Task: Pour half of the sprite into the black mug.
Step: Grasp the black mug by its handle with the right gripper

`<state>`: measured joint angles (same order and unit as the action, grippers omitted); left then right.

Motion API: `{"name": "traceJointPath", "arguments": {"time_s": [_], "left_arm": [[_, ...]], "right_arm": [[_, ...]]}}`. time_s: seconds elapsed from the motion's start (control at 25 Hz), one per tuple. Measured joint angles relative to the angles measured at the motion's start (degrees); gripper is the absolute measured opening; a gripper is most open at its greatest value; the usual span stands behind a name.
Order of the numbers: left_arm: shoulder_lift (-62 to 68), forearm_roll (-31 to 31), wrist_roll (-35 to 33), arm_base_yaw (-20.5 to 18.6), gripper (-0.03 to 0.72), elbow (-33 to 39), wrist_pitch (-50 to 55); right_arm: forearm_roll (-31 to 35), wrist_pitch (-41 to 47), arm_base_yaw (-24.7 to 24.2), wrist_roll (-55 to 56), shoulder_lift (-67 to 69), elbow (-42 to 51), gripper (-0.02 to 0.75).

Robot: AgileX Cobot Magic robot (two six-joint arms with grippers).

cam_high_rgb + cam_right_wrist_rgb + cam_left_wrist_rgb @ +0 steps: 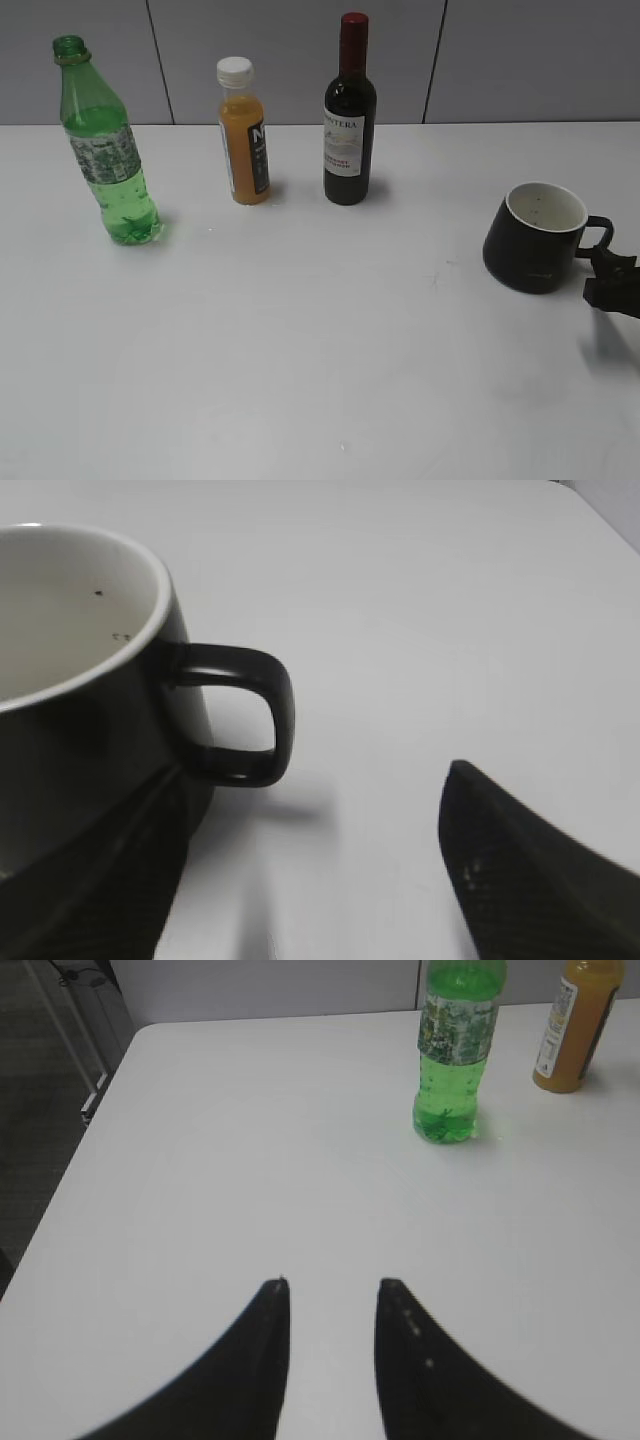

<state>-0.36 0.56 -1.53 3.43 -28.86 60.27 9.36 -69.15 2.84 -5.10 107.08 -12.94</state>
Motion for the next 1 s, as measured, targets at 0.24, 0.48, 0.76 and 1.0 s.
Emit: {"name": "traceJointPath", "arguments": {"time_s": [0.24,0.48,0.76,1.0], "left_arm": [[0.0,0.0,0.0,0.0,0.232,0.0,0.0],[0.0,0.0,0.0,0.0,0.232,0.0,0.0],[0.0,0.0,0.0,0.0,0.232,0.0,0.0],[0.0,0.0,0.0,0.0,0.232,0.0,0.0]], "right_arm": [[0.6,0.0,0.0,0.0,2.7,-2.3,0.591],[1.0,-0.1,0.0,0.0,4.5,-4.3,0.591],[1.1,-0.1,-0.1,0.0,5.9,-5.2,0.591],[0.9,-0.2,-1.6,0.0,6.4,-5.9,0.590]]}}
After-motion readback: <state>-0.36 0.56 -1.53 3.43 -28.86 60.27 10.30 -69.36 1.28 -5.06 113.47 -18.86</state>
